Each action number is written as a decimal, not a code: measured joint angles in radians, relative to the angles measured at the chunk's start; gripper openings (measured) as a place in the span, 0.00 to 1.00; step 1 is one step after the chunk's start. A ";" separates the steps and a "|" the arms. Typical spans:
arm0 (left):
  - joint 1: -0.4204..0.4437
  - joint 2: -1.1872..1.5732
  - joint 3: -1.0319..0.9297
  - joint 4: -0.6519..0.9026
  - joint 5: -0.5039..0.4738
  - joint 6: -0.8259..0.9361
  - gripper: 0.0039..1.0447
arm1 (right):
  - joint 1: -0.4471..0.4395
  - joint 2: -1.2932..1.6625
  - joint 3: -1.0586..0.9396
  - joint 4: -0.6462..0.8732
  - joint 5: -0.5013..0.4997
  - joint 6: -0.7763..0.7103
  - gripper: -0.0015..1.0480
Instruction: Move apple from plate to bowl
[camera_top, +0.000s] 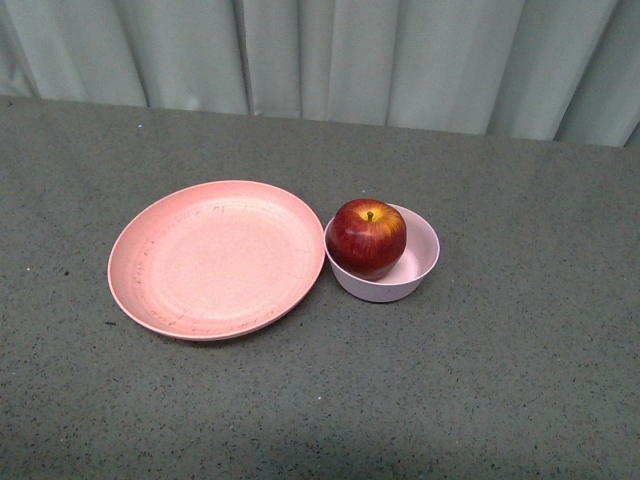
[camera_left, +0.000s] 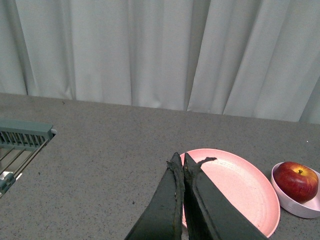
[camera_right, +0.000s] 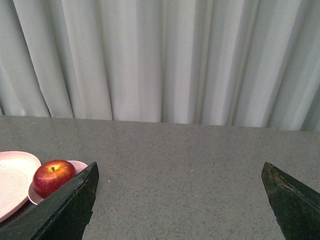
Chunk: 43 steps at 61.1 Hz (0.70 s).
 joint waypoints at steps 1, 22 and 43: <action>0.000 -0.013 0.000 -0.013 0.000 0.000 0.03 | 0.000 0.000 0.000 0.000 0.000 0.000 0.91; 0.000 -0.154 0.000 -0.151 0.000 0.000 0.03 | 0.000 0.000 0.000 0.000 0.000 0.000 0.91; 0.000 -0.333 0.000 -0.365 0.001 0.000 0.03 | 0.000 0.000 0.000 0.000 0.000 0.000 0.91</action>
